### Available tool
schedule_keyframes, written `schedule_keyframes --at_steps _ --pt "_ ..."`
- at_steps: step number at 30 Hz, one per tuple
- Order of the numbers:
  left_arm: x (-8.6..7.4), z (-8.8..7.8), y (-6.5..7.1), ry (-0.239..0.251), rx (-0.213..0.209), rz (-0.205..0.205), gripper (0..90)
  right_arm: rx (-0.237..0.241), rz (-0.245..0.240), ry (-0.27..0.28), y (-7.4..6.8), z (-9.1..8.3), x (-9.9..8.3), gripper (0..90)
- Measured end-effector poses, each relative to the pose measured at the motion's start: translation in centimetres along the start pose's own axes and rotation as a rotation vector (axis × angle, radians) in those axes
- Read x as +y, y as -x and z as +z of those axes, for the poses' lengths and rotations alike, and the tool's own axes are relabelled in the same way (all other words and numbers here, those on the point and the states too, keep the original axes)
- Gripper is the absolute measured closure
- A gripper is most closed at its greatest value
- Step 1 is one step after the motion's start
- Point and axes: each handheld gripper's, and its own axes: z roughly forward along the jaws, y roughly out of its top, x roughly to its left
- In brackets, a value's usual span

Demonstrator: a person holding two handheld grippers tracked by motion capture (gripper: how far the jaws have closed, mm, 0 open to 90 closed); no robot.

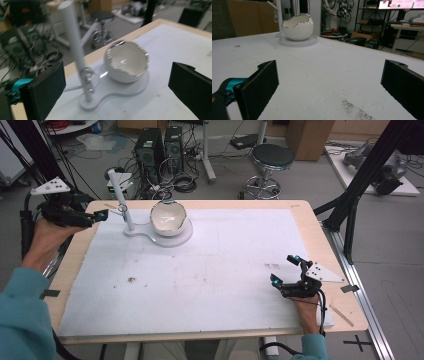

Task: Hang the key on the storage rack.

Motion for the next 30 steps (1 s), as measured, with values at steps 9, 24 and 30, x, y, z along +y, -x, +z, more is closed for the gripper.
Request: schedule_keyframes --at_steps 9,24,30 --pt "-4.8 -1.6 6.0 0.106 -0.112 0.002 1.7 -0.001 -0.009 0.001 0.0 0.0 0.0 0.6" --pt "-14.2 -1.0 11.2 0.314 -0.106 -0.012 1.7 -0.002 -0.014 0.001 0.0 0.0 0.0 0.6" --pt "-16.6 -0.6 11.8 0.359 -0.111 -0.041 1.7 -0.002 -0.015 0.001 -0.1 0.0 0.0 0.6"
